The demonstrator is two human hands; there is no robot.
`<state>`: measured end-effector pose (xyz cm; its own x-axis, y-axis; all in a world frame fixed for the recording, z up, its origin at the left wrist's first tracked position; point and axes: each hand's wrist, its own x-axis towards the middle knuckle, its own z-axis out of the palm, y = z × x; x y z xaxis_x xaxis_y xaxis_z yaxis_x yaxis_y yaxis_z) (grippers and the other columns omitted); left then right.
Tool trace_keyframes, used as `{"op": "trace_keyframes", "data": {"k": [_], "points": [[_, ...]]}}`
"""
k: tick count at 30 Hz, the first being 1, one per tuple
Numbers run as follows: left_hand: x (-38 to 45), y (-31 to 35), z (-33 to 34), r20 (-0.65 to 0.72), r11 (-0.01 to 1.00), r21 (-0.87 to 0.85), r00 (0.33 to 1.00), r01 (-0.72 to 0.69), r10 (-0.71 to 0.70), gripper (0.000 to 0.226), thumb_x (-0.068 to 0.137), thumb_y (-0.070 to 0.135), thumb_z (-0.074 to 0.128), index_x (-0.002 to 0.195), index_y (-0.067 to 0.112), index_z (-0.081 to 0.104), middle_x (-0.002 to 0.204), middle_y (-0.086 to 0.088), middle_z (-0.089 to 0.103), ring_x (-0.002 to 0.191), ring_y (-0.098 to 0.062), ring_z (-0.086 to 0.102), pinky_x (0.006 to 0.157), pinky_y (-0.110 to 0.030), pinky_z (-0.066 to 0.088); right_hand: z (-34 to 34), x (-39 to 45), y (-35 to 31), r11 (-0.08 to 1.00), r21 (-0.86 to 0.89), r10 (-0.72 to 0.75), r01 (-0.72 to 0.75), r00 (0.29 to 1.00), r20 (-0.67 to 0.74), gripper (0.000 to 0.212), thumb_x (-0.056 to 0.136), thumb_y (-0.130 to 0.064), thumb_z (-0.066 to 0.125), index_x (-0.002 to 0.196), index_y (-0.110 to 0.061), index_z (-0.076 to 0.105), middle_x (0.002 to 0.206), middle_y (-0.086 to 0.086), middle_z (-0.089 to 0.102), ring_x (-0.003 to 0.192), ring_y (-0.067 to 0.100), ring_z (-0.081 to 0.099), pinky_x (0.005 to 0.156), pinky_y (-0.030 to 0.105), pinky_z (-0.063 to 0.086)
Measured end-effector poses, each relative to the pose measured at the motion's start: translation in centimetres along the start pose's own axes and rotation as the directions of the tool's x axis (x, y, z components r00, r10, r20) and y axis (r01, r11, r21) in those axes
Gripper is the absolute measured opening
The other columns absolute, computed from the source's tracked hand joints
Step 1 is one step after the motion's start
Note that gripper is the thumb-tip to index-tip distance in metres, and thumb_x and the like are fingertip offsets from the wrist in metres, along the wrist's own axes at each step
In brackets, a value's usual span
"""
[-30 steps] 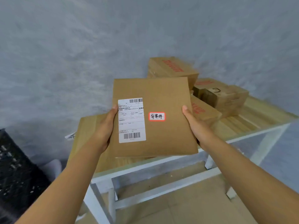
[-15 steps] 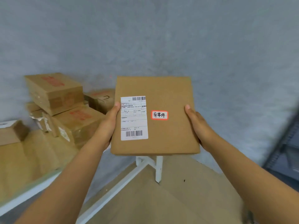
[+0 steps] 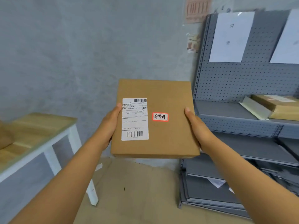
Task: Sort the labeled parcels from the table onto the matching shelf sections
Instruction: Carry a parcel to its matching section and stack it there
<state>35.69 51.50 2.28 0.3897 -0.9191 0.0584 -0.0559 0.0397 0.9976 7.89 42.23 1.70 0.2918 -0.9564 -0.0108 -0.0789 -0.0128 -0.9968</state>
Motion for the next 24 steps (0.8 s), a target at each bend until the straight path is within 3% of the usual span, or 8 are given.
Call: {"op": "trace_keyframes", "data": {"k": [3,8,12,18,24], "points": [[4.7,-0.1,5.2,0.095,1.000,0.013,0.996,-0.002,0.001,0.046,0.095,0.067,0.038,0.100,0.040,0.075,0.104,0.006,0.077,0.096,-0.016,0.074,0.086,-0.039,0.055,-4.7,2.9,0.6,0.999,0.004,0.036,-0.036,0.995,-0.088,0.077,0.080,-0.080,0.050,0.134,-0.025,0.055,0.122,0.002,0.069,0.108,0.025,0.068,0.101,0.049,0.050],[12.9,-0.7,12.2,0.216,0.999,0.011,0.975,0.042,-0.043,0.052,0.094,0.071,0.036,0.113,0.037,0.070,0.106,0.004,0.077,0.099,-0.020,0.073,0.093,-0.045,0.055,-10.3,8.3,0.9,0.998,-0.015,0.050,-0.054,0.981,-0.188,0.078,0.081,-0.080,0.048,0.135,-0.024,0.054,0.119,0.003,0.070,0.104,0.025,0.070,0.095,0.046,0.054],[18.2,-0.6,18.2,0.287,0.997,0.004,0.955,0.079,-0.077,0.051,0.095,0.070,0.036,0.111,0.036,0.069,0.102,0.005,0.077,0.095,-0.019,0.074,0.093,-0.044,0.056,-15.3,12.5,1.2,0.997,-0.038,0.060,-0.073,0.960,-0.273,0.083,0.080,-0.082,0.047,0.138,-0.022,0.051,0.122,0.005,0.069,0.107,0.028,0.068,0.100,0.051,0.050],[24.4,-1.0,27.2,0.372,0.993,0.033,0.921,0.109,-0.113,0.052,0.093,0.072,0.036,0.114,0.037,0.069,0.104,0.004,0.077,0.097,-0.021,0.074,0.093,-0.045,0.055,-23.3,17.6,2.9,0.995,-0.010,0.085,-0.094,0.931,-0.356,0.097,0.067,-0.088,0.053,0.139,-0.024,0.050,0.128,0.006,0.066,0.111,0.031,0.066,0.103,0.053,0.048],[30.3,-1.8,35.7,0.380,0.990,0.067,0.914,0.123,-0.140,0.054,0.092,0.074,0.035,0.115,0.037,0.067,0.103,0.003,0.077,0.096,-0.021,0.074,0.092,-0.045,0.056,-30.7,24.6,4.8,0.992,0.021,0.126,-0.127,0.924,-0.361,0.081,0.080,-0.080,0.050,0.136,-0.022,0.054,0.120,0.007,0.070,0.106,0.029,0.069,0.099,0.050,0.051]]}}
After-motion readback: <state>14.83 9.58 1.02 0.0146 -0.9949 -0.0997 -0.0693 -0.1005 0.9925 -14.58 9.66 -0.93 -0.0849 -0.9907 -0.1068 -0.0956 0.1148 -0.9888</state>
